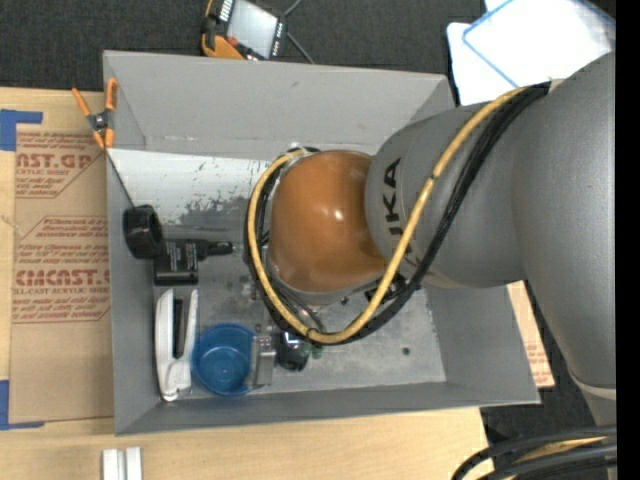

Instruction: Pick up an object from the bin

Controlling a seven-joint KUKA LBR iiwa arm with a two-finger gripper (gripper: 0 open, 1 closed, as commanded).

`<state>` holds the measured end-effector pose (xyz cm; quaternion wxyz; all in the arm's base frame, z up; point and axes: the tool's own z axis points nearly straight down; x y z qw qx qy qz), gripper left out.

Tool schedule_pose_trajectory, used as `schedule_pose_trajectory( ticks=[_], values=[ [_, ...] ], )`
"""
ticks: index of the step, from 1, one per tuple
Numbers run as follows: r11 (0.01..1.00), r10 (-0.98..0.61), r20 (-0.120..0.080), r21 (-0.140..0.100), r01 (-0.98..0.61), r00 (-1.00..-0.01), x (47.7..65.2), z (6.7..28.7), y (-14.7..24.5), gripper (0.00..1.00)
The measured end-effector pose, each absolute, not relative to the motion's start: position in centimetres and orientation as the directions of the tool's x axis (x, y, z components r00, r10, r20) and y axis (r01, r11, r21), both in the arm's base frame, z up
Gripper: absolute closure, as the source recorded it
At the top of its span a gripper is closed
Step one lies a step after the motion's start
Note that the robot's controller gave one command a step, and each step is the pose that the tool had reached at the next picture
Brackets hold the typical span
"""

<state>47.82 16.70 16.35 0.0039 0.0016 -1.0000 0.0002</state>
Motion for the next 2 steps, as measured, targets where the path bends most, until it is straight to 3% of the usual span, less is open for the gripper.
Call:
schedule_pose_trajectory(
  ticks=[1,2],
  values=[
    [1.0,0.0,0.0,0.001,0.0,-1.0,48.0,16.8,16.6,0.0],
    [0.99,0.139,-0.004,0.003,0.139,-0.99,48.1,7.0,19.0,0.0]
  ],
)
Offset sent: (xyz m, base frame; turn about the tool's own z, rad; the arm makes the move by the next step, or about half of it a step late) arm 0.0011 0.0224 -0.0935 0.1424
